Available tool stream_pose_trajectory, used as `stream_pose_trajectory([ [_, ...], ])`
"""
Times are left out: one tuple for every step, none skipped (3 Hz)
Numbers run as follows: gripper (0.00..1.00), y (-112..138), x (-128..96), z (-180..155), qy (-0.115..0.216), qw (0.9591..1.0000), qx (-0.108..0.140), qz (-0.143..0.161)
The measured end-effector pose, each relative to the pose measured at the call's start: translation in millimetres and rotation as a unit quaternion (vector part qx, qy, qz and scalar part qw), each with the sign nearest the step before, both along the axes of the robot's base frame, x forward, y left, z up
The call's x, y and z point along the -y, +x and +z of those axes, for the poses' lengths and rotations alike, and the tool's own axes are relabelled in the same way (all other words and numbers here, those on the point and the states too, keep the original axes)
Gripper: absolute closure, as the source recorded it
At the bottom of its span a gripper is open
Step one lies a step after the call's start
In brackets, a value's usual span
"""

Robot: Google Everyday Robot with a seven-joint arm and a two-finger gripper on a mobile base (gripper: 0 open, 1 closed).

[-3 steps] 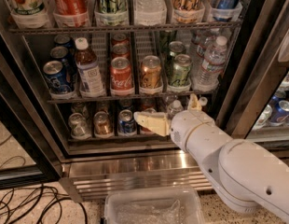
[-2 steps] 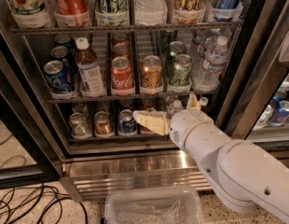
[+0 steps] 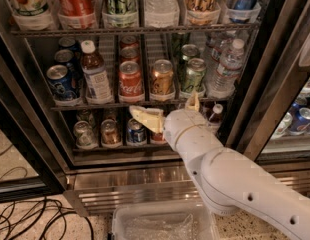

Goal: Pick orange can from middle shelf of fridge

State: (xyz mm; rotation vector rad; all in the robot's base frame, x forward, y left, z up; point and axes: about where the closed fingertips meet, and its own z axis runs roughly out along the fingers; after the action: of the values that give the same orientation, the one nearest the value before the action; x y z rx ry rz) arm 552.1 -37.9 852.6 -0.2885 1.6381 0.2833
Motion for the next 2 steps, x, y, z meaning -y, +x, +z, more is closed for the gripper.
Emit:
stream_pose_trajectory([
  [0.0, 5.4, 9.6, 1.6, -0.002, 0.9997, 0.005, -0.024],
  [0.0, 6.6, 7.7, 0.2, -0.002, 0.9996, 0.008, -0.025],
])
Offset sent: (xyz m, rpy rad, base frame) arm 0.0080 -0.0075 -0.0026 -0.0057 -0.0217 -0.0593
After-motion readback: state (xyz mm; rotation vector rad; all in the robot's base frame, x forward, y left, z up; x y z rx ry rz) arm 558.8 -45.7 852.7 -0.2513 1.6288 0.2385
